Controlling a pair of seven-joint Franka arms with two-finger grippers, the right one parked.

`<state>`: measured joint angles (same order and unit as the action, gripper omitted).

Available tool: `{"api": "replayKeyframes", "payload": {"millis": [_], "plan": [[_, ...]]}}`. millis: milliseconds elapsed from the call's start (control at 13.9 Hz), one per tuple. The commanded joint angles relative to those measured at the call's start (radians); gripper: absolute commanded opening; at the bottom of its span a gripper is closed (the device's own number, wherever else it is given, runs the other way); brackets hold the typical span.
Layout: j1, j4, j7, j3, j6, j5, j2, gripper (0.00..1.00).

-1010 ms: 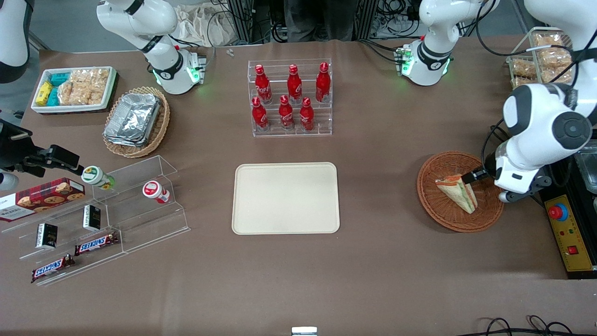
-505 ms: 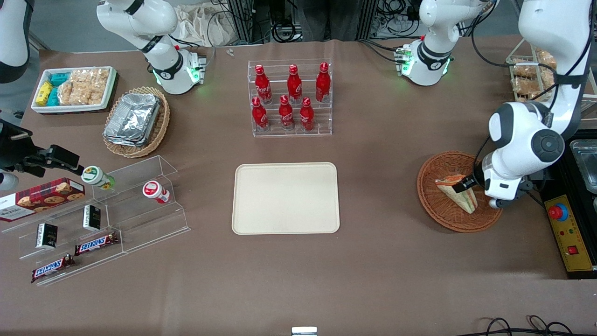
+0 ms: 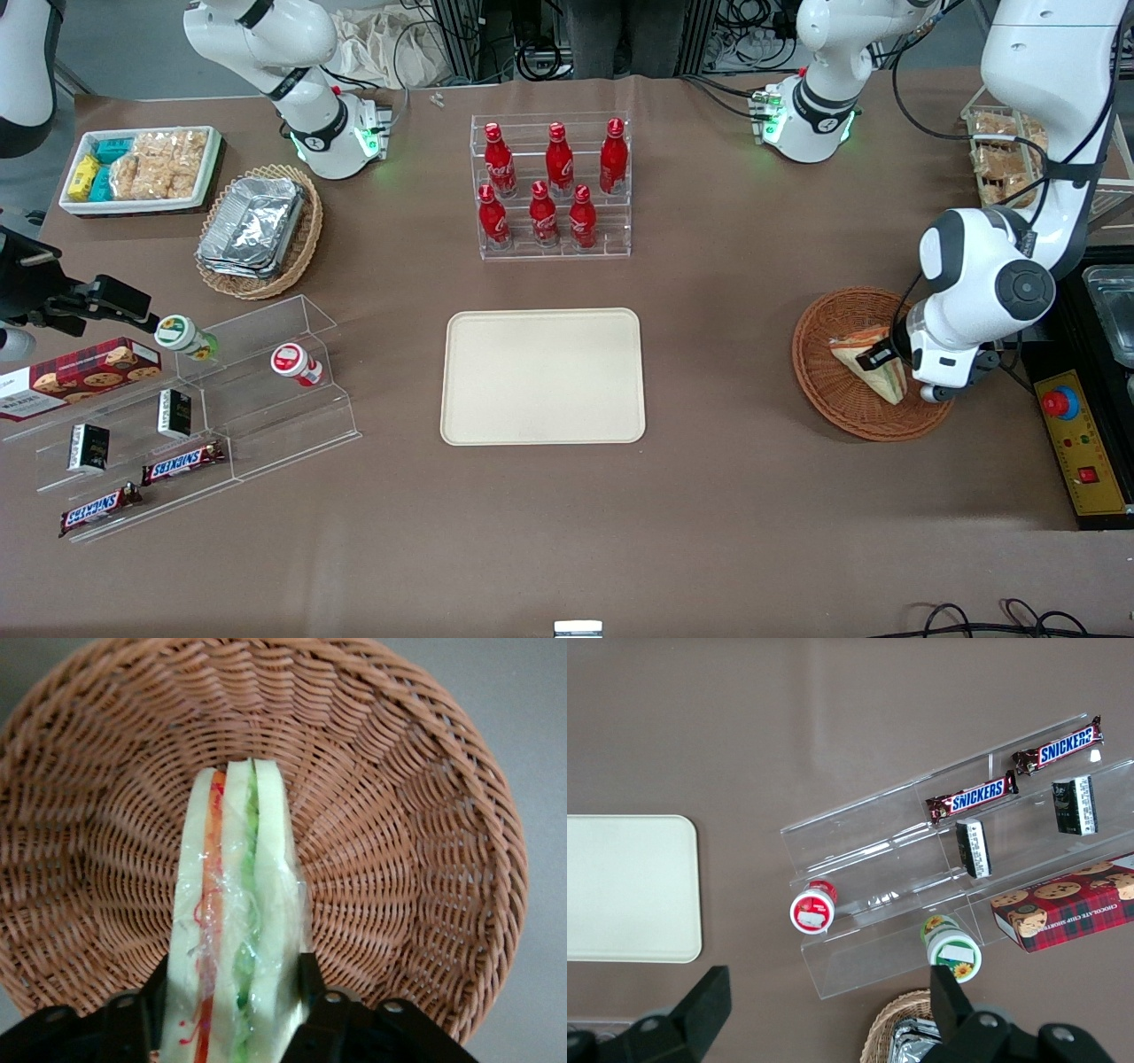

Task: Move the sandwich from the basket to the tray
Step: 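Close the left gripper on the sandwich and lift it from the basket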

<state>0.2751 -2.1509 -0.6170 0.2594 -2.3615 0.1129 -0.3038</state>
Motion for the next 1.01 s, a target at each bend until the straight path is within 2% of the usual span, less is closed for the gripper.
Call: {"api": "replayKeyframes", "payload": {"millis": [0,289,577,722,938], "plan": [[-0.005,0.014,-0.093,0.015,0.068,0.082,0.038,0.02],[-0.004,0.224,-0.026,0.064,0.448,0.059,0.101,0.02],[-0.004,0.487,0.095,0.089,0.732,-0.025,0.095,0.02],[-0.007,0.551,0.189,0.096,0.815,-0.07,0.097,0.02],[-0.005,0.551,0.283,0.222,0.825,-0.082,0.101,0.02]]}}
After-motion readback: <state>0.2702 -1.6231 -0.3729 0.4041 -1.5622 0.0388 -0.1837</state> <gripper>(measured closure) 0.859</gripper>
